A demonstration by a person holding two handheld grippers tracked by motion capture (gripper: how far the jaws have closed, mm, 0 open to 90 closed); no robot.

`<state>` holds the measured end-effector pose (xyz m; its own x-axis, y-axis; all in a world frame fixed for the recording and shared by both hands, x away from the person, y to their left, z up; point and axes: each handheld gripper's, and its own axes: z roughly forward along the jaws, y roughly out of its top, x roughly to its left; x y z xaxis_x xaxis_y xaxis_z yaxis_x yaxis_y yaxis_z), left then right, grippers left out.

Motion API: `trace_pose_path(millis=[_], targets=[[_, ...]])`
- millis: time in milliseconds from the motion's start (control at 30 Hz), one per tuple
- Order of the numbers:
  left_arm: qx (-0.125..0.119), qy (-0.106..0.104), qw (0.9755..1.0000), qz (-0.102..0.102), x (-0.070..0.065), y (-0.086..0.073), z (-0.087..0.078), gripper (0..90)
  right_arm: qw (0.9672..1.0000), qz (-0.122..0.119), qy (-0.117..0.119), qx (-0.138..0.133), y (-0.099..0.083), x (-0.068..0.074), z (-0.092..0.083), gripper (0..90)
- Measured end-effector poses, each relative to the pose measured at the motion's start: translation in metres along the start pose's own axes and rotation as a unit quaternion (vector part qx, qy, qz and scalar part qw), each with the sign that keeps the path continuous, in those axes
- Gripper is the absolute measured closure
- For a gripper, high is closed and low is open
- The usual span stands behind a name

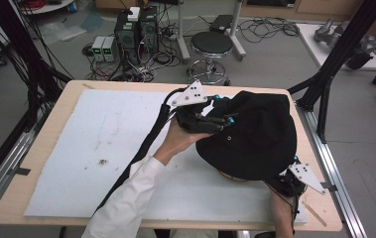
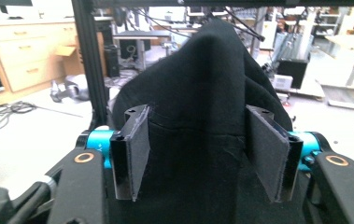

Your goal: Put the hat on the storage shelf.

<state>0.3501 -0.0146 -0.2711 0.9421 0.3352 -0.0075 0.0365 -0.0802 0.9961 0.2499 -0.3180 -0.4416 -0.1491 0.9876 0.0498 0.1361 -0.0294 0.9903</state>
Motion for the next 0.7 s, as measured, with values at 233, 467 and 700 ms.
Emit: trace_pose_path(millis=[233, 467, 700], targets=[[-0.017, 0.022, 0.9996, 0.008, 0.001, 0.006, -0.019, 39.5, 1.0, 0.002, -0.005, -0.001, 0.0, -0.001, -0.002, 10.8], [-0.037, 0.059, 0.9975, 0.01, 0.008, 0.007, -0.044, 37.6, 0.9999, 0.003, -0.009, -0.004, 0.0, 0.001, -0.006, 10.8], [-0.042, 0.11, 0.993, 0.009, 0.018, 0.001, -0.075, 34.8, 0.9999, 0.005, -0.012, -0.005, 0.0, 0.0, -0.007, 10.8]])
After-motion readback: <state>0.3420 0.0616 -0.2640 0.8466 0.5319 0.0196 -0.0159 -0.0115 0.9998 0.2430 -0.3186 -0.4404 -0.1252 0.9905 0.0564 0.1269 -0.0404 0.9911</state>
